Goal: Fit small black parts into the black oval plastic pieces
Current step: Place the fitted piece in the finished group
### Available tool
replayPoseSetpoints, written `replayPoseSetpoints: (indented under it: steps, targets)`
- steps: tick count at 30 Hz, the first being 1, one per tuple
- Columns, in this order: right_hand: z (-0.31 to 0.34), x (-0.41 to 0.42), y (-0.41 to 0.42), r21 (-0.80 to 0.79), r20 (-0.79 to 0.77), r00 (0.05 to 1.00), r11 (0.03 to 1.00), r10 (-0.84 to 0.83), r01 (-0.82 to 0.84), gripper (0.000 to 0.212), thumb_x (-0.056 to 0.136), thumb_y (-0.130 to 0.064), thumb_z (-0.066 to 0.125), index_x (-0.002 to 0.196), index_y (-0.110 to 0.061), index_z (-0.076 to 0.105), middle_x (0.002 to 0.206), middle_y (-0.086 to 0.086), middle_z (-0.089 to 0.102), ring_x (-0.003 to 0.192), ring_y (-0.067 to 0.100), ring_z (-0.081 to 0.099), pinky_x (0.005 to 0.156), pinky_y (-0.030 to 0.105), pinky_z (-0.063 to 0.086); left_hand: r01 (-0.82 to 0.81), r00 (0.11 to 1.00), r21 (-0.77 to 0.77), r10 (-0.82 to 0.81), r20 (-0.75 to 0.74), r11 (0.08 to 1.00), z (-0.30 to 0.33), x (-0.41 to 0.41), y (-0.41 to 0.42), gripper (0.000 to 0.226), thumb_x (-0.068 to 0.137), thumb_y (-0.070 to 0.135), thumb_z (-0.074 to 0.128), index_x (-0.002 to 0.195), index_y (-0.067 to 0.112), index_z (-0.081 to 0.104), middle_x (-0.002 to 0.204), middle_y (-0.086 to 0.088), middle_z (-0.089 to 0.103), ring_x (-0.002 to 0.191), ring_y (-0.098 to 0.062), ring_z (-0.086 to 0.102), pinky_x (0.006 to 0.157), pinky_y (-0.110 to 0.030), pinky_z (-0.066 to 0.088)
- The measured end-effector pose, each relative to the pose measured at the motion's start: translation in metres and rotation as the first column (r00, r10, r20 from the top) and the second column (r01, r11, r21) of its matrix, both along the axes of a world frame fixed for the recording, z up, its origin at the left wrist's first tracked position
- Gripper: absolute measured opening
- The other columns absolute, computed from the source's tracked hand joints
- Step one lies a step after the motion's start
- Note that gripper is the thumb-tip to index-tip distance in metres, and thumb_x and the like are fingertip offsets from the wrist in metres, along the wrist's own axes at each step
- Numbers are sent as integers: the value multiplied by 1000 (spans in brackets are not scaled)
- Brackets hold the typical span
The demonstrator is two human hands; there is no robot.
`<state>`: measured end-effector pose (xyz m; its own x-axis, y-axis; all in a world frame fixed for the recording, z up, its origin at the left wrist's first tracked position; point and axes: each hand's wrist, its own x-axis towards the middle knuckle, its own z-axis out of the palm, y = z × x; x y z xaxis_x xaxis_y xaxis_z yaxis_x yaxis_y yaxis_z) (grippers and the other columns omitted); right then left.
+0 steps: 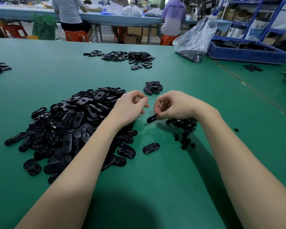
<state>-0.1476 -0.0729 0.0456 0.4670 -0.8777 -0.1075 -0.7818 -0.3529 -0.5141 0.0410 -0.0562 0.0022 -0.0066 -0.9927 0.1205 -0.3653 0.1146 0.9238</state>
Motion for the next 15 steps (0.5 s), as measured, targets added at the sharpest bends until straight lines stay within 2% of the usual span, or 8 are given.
replayPoseSetpoints:
  steps: [4, 7, 11, 15]
  targets:
    - [6, -17, -4, -102, 147, 986, 991, -73, 89, 13, 82, -25, 81, 81, -32, 70, 81, -16, 71, 59, -5, 54, 73, 23, 47, 162, 984, 150, -149, -93, 975, 2, -8, 6, 20, 102, 31, 57, 107, 15, 67, 94, -2, 76, 72, -13, 70, 63, -26, 54]
    - [9, -20, -4, -130, 177, 981, 986, -80, 104, 12, 82, -28, 81, 84, -32, 70, 85, -16, 72, 59, -6, 53, 72, 21, 46, 217, 968, 174, -188, -169, 961, 5, -10, 9, 20, 102, 29, 59, 107, 12, 67, 91, -2, 77, 72, -13, 69, 58, -21, 52]
    - [11, -23, -6, -53, 19, 994, 993, -109, 109, 15, 79, -33, 84, 89, -35, 73, 81, -18, 74, 58, -9, 57, 57, 10, 41, 125, 983, 125, -105, -152, 984, 5, -10, 9, 8, 94, 16, 69, 102, 12, 70, 80, 3, 74, 69, -8, 68, 60, -20, 53]
    - [6, -25, -7, 23, -183, 977, 993, -107, 113, 12, 75, -33, 86, 84, -37, 79, 78, -21, 75, 73, -4, 65, 67, 19, 45, 74, 987, 103, -58, -150, 992, 4, -9, 8, 8, 92, 12, 70, 99, 15, 70, 76, 3, 72, 67, -6, 67, 62, -20, 53]
